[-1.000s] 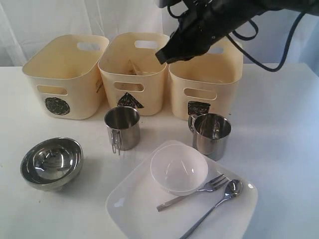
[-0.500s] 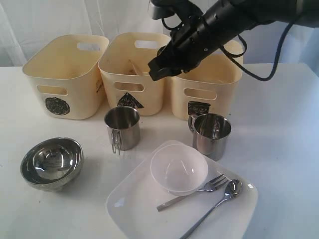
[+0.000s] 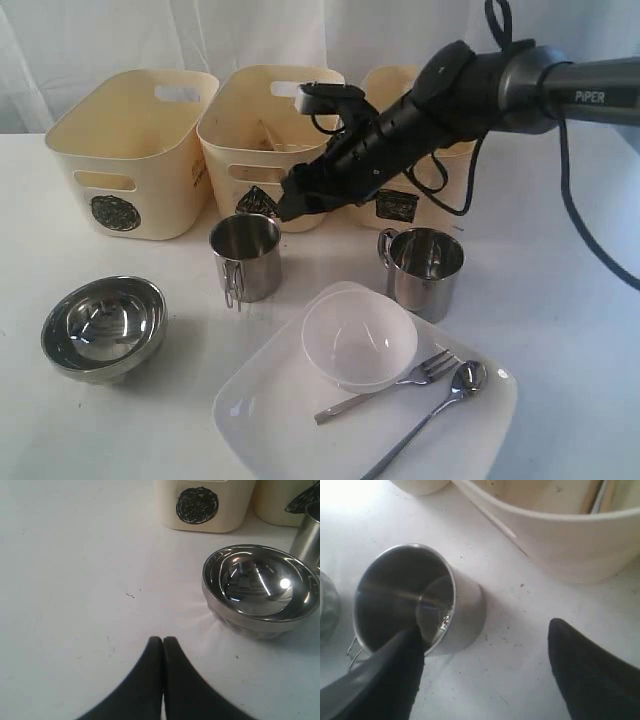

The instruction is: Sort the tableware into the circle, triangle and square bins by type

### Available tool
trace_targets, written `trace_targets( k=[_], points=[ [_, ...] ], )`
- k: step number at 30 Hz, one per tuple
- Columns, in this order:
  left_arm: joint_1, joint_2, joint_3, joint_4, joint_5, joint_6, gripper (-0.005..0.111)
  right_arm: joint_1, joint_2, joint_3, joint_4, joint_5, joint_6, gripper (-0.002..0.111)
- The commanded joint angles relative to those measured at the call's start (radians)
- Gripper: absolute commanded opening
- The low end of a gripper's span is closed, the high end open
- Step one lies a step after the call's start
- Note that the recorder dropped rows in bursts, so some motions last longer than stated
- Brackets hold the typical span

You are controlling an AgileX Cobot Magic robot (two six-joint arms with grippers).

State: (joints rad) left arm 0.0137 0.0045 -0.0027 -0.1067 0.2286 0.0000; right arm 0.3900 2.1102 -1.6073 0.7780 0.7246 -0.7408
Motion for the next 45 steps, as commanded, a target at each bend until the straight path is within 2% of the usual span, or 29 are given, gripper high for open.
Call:
trace_targets(
  k=[1, 12, 23, 35, 38, 41, 45],
  points=[
    [0.002, -0.004, 0.003, -0.008, 0.004, 0.000, 0.000, 0.002, 0.013, 0.003, 0.045, -0.008, 0.002, 0.066],
    [0.002, -0.004, 0.003, -0.008, 0.004, 0.000, 0.000, 0.105, 0.022, 0.003, 0.002, -0.129, -0.024, 0.066],
    [0.002, -0.004, 0.003, -0.008, 0.004, 0.000, 0.000, 0.110, 0.075, 0.003, -0.027, -0.119, -0.015, 0.066],
    [0.002, -0.004, 0.003, -0.008, 0.004, 0.000, 0.000, 0.110, -0.023, 0.000, -0.033, -0.127, -0.041, 0.066],
    [0.002, -0.004, 0.003, -0.008, 0.004, 0.000, 0.000, 0.110, -0.054, 0.000, -0.030, -0.052, -0.041, 0.066],
    [0.002, -0.004, 0.003, -0.008, 0.004, 0.000, 0.000, 0.110, -0.087, 0.000, -0.034, 0.003, -0.041, 0.053],
    [0.002, -0.004, 0.003, -0.008, 0.004, 0.000, 0.000, 0.108, -0.138, 0.000, -0.036, 0.005, -0.041, 0.010]
  ],
)
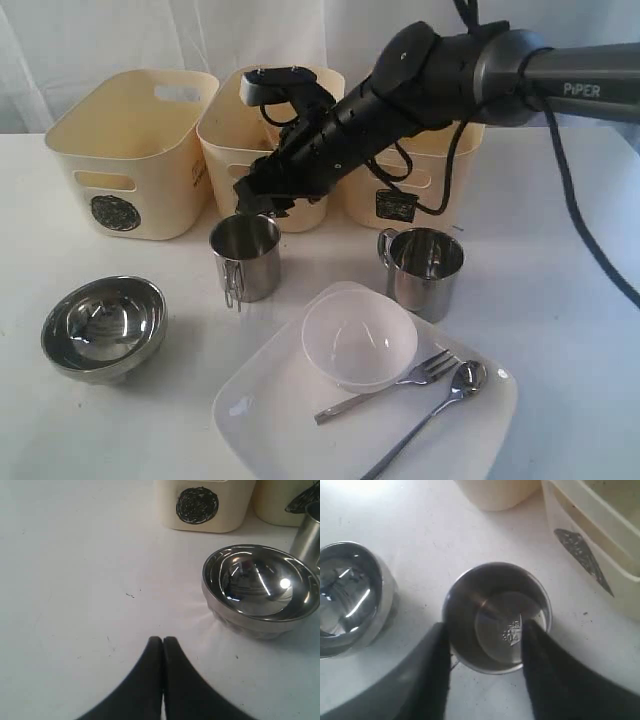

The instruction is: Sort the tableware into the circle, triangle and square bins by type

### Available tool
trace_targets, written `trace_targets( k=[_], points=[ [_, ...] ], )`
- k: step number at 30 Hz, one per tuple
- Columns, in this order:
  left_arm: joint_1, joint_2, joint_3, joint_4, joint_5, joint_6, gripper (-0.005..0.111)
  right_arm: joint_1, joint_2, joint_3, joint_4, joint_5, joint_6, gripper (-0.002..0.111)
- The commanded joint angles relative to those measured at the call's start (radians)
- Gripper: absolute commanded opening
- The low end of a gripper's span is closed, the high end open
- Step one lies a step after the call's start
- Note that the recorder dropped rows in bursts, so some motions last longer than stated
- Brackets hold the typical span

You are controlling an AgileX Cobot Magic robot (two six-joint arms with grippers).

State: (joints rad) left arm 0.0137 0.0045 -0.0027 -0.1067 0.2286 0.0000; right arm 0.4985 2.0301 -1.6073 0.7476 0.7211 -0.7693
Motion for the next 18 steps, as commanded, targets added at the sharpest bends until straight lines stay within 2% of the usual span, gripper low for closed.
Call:
trace_targets(
  k=[1, 7, 12, 18],
  points=[
    [0.002, -0.004, 0.003, -0.008, 0.004, 0.000, 0.000, 0.000, -0.071, 0.000, -0.012, 0.002, -0.015, 0.000],
    [0.002, -0.004, 0.003, 0.087, 0.003, 0.051, 0.000, 0.000, -0.141, 0.004, -0.050, 0.007, -0.018, 0.000],
    [0.002, -0.004, 0.003, 0.087, 0.003, 0.052, 0.000, 0.000, -0.183, 0.004, -0.074, 0.044, -0.014, 0.000],
    [0.002, -0.004, 0.003, 0.085, -0.096, 0.051, 0.000, 0.000, -0.229, 0.041, -0.076, 0.059, -0.014, 0.000]
  ],
)
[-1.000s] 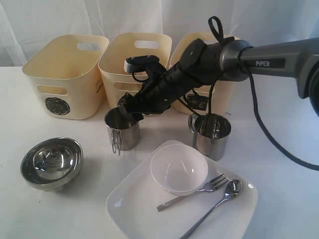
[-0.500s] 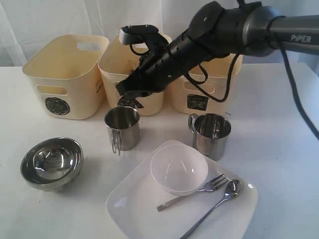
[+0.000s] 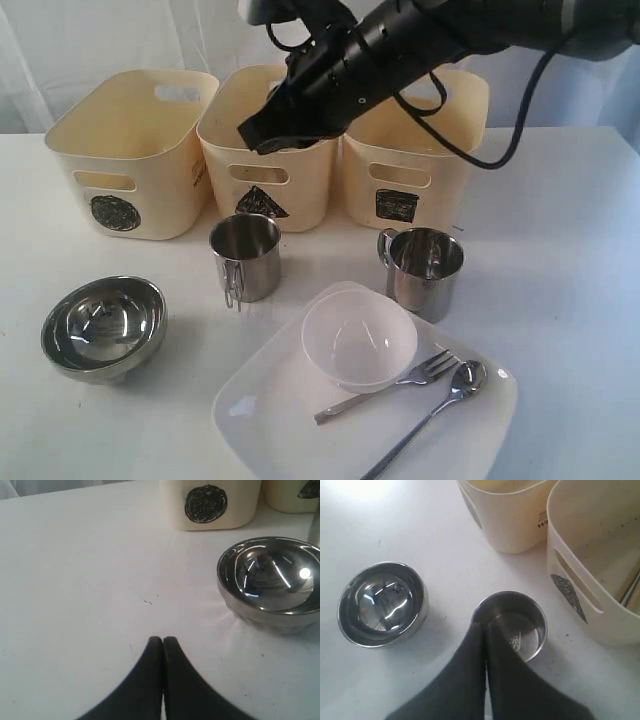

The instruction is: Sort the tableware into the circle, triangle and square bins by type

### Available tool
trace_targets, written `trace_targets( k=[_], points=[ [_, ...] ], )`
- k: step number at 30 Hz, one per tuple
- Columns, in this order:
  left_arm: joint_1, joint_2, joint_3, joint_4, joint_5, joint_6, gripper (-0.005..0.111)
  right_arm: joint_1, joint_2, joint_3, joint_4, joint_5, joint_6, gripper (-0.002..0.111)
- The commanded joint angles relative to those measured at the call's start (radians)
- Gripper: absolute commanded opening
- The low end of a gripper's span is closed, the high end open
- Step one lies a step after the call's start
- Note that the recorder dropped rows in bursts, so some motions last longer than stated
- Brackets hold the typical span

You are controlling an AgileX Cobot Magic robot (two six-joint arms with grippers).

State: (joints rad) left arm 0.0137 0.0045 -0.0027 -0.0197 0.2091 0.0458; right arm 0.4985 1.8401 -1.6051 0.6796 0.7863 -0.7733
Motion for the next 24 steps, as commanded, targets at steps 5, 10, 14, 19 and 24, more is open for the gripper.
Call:
trace_targets(
  k=[5, 10, 14, 19, 24],
  points=[
    [0.002, -0.004, 0.003, -0.009, -0.253, -0.089, 0.000, 0.000, -0.149, 0.220, -0.011, -0.145, -0.012, 0.000],
    [0.002, -0.004, 0.003, -0.011, -0.380, -0.301, 0.000, 0.000, -0.301, 0.428, 0.001, -0.311, -0.003, 0.000],
    [0.002, -0.004, 0.003, -0.012, -0.441, -0.415, 0.000, 0.000, -0.423, 0.550, 0.001, -0.369, 0.042, 0.000],
    [0.002, -0.004, 0.003, -0.032, -0.384, -0.587, 0.000, 0.000, -0.549, 0.675, 0.002, -0.374, 0.054, 0.000],
    [0.002, 0.029, -0.019, -0.165, -0.482, -0.652, 0.000, 0.000, -0.656, 0.779, 0.002, -0.387, 0.081, 0.000]
  ],
)
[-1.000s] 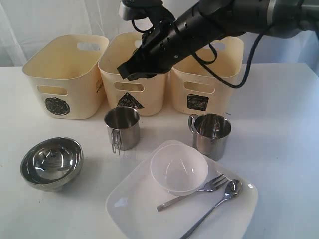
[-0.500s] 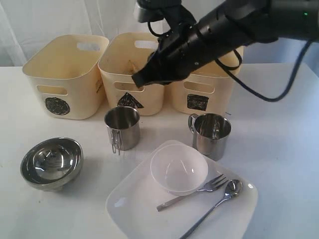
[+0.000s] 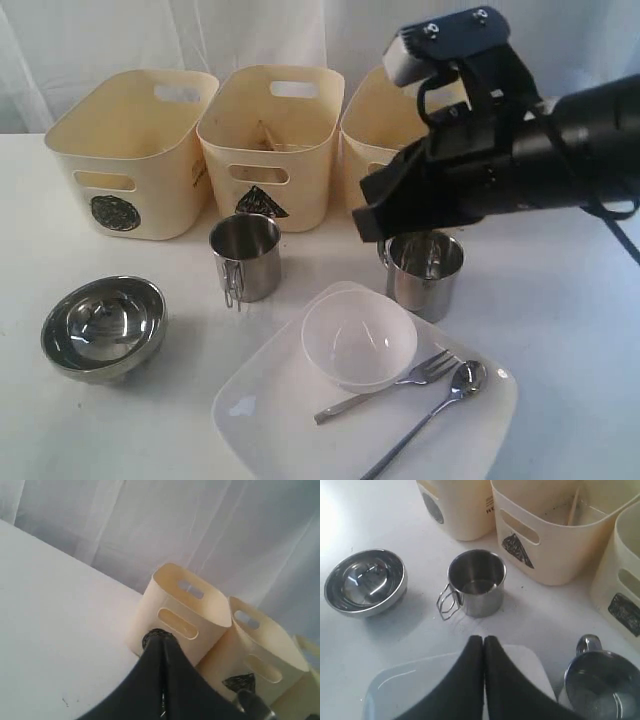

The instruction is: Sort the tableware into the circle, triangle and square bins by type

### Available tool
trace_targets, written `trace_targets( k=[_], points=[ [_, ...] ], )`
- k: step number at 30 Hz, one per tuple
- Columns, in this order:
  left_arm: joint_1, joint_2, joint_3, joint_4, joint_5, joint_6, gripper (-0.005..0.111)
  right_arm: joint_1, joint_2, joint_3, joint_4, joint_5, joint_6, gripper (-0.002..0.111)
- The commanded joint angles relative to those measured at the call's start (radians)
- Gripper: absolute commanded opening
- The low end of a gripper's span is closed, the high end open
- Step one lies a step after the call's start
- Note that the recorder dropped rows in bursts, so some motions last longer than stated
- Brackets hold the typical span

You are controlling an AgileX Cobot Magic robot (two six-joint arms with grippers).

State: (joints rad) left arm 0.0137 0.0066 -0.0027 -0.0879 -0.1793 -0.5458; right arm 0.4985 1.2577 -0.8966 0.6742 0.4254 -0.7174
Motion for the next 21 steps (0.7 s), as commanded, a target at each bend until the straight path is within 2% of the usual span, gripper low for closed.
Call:
trace_targets(
  k=[1, 3, 5, 12, 14, 16, 19, 21],
  points=[
    [0.002, 0.041, -0.031, -0.110, -0.120, -0.088, 0.000, 0.000, -0.089, 0.088, 0.008, -0.031, 0.025, 0.000],
    [0.002, 0.089, -0.087, -0.103, -0.116, -0.092, 0.000, 0.000, -0.108, 0.115, 0.008, -0.038, 0.025, 0.000],
    [0.002, 0.163, -0.184, -0.058, -0.044, -0.078, 0.000, 0.000, -0.119, 0.139, 0.008, -0.040, 0.027, 0.000],
    [0.001, 0.622, -0.630, 0.277, 0.325, -0.044, 0.000, 0.000, -0.136, 0.184, 0.008, -0.041, 0.049, 0.000],
    [-0.006, 0.744, -0.759, 0.273, 0.462, 0.069, 0.000, 0.000, -0.155, 0.190, 0.008, -0.043, 0.049, 0.000],
    [-0.006, 0.870, -0.903, 0.203, 0.635, 0.205, 0.004, 0.000, -0.178, 0.190, 0.008, -0.039, 0.049, 0.000],
    [-0.006, 1.026, -1.045, 0.013, 0.880, 0.429, 0.023, 0.000, -0.213, 0.190, 0.006, -0.030, 0.047, 0.000],
    [-0.006, 1.120, -1.106, -0.054, 0.975, 0.474, 0.038, 0.000, -0.227, 0.190, 0.006, -0.041, 0.043, 0.000]
  ],
)
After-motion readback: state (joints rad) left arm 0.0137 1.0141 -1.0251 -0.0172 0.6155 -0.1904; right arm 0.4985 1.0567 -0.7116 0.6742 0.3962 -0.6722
